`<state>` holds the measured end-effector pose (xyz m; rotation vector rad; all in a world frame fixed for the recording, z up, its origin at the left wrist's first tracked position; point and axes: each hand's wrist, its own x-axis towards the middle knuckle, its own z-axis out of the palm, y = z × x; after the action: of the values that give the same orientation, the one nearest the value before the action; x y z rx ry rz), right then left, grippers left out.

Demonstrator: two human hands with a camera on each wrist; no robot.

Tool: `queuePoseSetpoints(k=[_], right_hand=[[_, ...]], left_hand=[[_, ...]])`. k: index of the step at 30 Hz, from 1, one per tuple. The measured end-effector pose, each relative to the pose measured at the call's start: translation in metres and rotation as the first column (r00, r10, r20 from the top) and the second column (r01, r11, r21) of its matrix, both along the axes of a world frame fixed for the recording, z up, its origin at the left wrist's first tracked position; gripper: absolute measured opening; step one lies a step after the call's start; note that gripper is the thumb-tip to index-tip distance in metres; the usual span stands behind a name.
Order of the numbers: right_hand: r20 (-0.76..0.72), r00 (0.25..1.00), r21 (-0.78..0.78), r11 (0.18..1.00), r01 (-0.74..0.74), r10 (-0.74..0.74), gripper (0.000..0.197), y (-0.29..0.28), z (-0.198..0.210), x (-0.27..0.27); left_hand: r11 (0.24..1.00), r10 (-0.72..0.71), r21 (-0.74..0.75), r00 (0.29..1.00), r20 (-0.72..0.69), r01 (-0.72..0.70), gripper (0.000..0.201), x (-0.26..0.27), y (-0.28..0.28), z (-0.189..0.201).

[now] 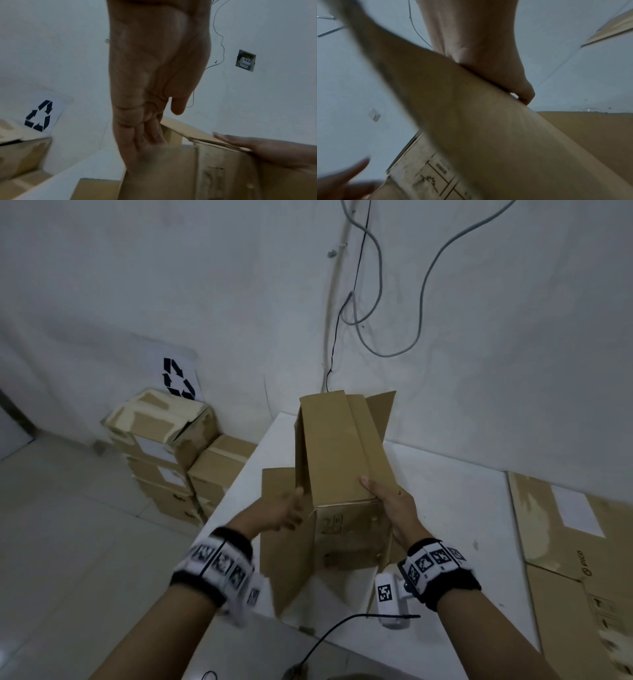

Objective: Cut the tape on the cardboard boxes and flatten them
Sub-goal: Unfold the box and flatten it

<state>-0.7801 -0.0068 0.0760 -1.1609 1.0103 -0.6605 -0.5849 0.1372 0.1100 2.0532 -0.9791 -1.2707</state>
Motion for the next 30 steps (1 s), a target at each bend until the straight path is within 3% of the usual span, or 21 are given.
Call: queuePoseSetpoints(k=[4, 7, 10, 12, 15, 17, 18, 20, 22, 24, 26, 28, 30], right_hand=[[-0.025, 1.0, -0.025, 1.0, -0.015, 0.014, 0.023, -0.001, 0.001, 0.0], [-0.049, 0.999, -0.042, 0.999, -0.019, 0.017, 0.021, 0.001, 0.002, -0.001], [-0.089, 0.996, -0.034, 0.999, -0.007, 0.004, 0.06, 0.0, -0.004, -0.003], [-0.119, 0.993, -0.041, 0.999, 0.008, -0.012, 0.074, -0.003, -0.009, -0.005], [-0.163, 0.986, -0.033, 0.999, 0.031, -0.036, 0.084, -0.008, -0.015, 0.001], [-0.245, 0.968, -0.076, 0.996, 0.039, -0.057, 0.098, -0.015, -0.019, 0.011], [-0.27, 0.961, -0.087, 0.995, 0.045, -0.067, 0.097, -0.021, -0.022, 0.016], [-0.291, 0.954, -0.108, 0.993, 0.048, -0.078, 0.069, -0.028, -0.019, 0.029], [-0.271, 0.96, -0.135, 0.99, 0.039, -0.075, 0.052, -0.039, -0.017, 0.042], [-0.27, 0.959, -0.131, 0.99, 0.057, -0.091, 0.065, -0.05, -0.017, 0.054], [-0.318, 0.945, -0.124, 0.992, 0.037, -0.075, 0.074, -0.061, -0.022, 0.063], [-0.421, 0.907, -0.102, 0.995, -0.01, -0.034, 0.098, -0.071, -0.027, 0.069], [-0.56, 0.826, -0.072, 0.991, -0.115, 0.055, 0.13, -0.076, -0.031, 0.075]], left_hand=[[0.975, 0.183, -0.089, 0.965, -0.189, -0.202, 0.068, 0.02, -0.049, 0.026], [0.959, 0.226, -0.101, 0.93, -0.289, -0.264, 0.07, 0.034, -0.08, 0.027], [0.934, 0.284, -0.116, 0.899, -0.334, -0.338, 0.071, 0.044, -0.103, 0.019], [0.916, 0.318, -0.175, 0.919, -0.231, -0.361, 0.074, 0.053, -0.114, 0.015], [0.941, 0.297, -0.149, 0.952, -0.074, -0.305, 0.087, 0.069, -0.128, 0.003], [0.98, 0.177, -0.083, 0.983, -0.046, -0.18, 0.118, 0.071, -0.135, -0.006], [0.993, 0.107, -0.034, 0.992, -0.067, -0.11, 0.133, 0.067, -0.136, -0.009], [0.998, 0.012, 0.062, 0.987, -0.158, -0.002, 0.152, 0.055, -0.131, -0.007], [0.986, -0.087, 0.135, 0.991, -0.099, 0.1, 0.138, 0.045, -0.126, -0.014], [0.982, -0.143, 0.135, 0.987, 0.067, 0.133, 0.122, 0.037, -0.12, -0.027], [0.991, -0.122, 0.07, 0.974, 0.189, 0.111, 0.118, 0.034, -0.114, -0.041], [0.993, -0.109, -0.011, 0.931, 0.348, 0.12, 0.109, 0.036, -0.112, -0.057], [0.991, -0.094, -0.047, 0.915, 0.393, 0.122, 0.094, 0.046, -0.112, -0.079]])
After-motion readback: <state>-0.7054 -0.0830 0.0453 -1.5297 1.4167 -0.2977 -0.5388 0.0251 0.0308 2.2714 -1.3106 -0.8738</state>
